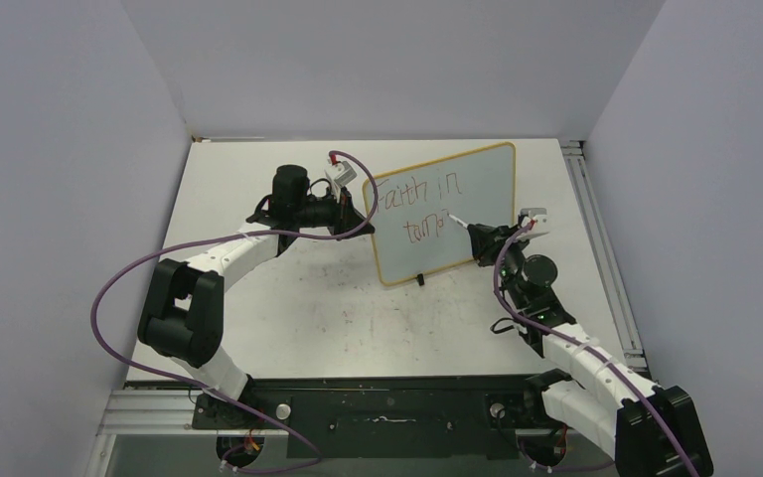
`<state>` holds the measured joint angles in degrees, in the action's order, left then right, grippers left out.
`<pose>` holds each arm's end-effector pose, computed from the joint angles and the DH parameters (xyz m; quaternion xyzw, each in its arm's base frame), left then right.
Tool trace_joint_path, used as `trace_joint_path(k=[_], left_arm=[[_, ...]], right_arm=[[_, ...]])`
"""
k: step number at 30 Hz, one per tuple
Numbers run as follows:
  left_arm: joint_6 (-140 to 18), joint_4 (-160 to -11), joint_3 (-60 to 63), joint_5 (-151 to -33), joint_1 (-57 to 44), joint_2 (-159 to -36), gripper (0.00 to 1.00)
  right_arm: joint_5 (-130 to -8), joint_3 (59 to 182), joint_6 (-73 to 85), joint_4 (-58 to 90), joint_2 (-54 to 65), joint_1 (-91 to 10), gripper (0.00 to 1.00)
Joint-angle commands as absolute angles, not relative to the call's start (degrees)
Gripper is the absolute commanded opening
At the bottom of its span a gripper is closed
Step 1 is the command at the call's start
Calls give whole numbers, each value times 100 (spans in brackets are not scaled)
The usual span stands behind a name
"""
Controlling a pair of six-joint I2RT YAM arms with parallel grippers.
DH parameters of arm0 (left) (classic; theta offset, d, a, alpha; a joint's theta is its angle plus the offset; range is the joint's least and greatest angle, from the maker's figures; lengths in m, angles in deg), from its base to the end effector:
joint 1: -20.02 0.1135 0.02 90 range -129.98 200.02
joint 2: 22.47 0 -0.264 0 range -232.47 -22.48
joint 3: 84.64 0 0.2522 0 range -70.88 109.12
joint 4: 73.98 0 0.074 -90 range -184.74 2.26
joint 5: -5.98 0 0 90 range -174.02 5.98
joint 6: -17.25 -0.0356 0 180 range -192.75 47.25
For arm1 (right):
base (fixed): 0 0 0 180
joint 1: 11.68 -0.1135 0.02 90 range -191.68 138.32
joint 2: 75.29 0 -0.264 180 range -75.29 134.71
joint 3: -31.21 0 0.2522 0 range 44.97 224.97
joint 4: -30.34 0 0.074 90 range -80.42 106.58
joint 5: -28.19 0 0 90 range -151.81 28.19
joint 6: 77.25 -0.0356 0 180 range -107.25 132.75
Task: Write a sentence on the whiteboard
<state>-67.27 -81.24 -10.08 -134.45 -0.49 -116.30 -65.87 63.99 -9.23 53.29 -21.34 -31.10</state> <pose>0.3296 -0.1526 0.2505 0.3228 0.7335 -0.4601 0.3822 0.1965 0.0720 0.2393 -0.0099 0.6960 0.2767 0.6625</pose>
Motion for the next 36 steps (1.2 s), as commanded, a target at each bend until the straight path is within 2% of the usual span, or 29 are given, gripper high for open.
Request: trace_joint_path(k=[1, 9, 25, 36], left_arm=[[-6761, -8212, -814, -13622, -99, -11704, 0], [-6756, -8211, -817, -13622, -99, -11705, 0], [-6765, -8219, -821, -13614, -104, -11683, 0], [-6774, -8225, -813, -13614, -105, -11688, 0]], right_arm=[[-6672, 6233, -1006, 5153, -2270, -3083, 5], [-6690, 6101, -1045, 5063, -2287, -3094, 5], [-6504, 6630, -1040, 5645, -2062, -3077, 5], [-6031, 6575, -958, 5352, -2214, -3070, 5]])
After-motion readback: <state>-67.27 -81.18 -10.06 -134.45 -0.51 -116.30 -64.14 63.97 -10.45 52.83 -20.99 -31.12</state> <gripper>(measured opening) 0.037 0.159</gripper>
